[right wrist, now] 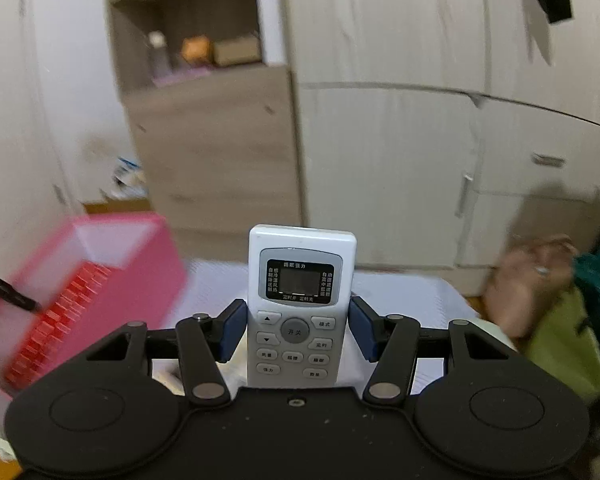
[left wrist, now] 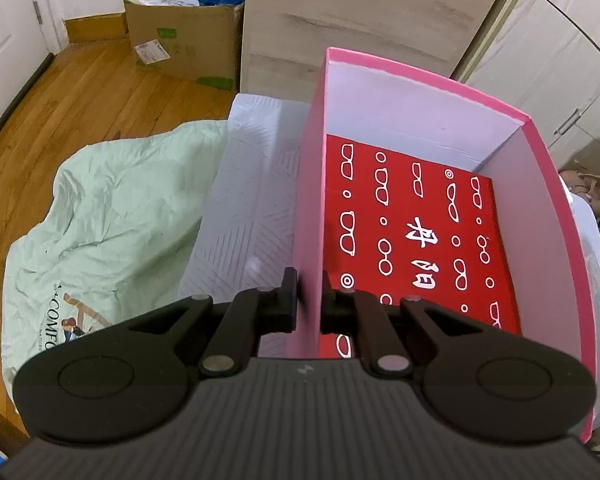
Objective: Organize rigid objects
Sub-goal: 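Carry the white remote into the pink box and open the right tool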
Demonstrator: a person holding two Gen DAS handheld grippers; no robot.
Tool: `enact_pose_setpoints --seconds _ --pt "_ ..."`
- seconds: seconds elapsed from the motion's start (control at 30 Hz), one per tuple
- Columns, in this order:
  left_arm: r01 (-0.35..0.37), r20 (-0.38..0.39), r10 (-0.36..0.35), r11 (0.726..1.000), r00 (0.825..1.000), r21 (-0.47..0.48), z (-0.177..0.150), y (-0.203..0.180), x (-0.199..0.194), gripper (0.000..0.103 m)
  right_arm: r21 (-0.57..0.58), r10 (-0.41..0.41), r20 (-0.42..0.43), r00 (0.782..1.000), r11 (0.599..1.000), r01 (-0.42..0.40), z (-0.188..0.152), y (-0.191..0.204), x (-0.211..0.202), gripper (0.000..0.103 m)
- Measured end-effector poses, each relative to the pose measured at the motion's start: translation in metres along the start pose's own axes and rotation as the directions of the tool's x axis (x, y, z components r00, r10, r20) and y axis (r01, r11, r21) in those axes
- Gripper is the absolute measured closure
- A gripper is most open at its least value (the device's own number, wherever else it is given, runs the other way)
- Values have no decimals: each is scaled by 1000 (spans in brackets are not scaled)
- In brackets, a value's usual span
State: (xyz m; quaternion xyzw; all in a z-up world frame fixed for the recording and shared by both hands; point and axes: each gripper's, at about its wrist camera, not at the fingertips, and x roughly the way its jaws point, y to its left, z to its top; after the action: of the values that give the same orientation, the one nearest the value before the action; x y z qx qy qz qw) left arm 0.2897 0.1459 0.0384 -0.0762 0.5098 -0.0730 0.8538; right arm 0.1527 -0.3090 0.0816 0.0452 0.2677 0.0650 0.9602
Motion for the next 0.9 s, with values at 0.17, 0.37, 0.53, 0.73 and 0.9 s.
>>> enact_pose_setpoints --seconds 0.17,0.37,0.53,0.73,0.9 --pt "6 -17 -6 1000 1000 -21 1 -1 0 94 11 220 -19 975 975 -220 34 51 -5 42" --pt "11 -18 -11 999 1000 -40 0 2 -1 94 82 435 -238 868 900 -429 55 135 48 42" --pt "7 -13 -7 1000 1000 -29 -1 -1 -1 94 162 458 -409 790 888 -431 41 181 114 42" --pt "12 -12 -12 1000 1000 -18 -2 0 -2 94 345 464 -561 685 884 -316 9 185 185 42" --pt "22 -11 -22 999 1000 -25 -2 0 -2 93 388 461 -616 639 883 -262 -5 196 225 42"
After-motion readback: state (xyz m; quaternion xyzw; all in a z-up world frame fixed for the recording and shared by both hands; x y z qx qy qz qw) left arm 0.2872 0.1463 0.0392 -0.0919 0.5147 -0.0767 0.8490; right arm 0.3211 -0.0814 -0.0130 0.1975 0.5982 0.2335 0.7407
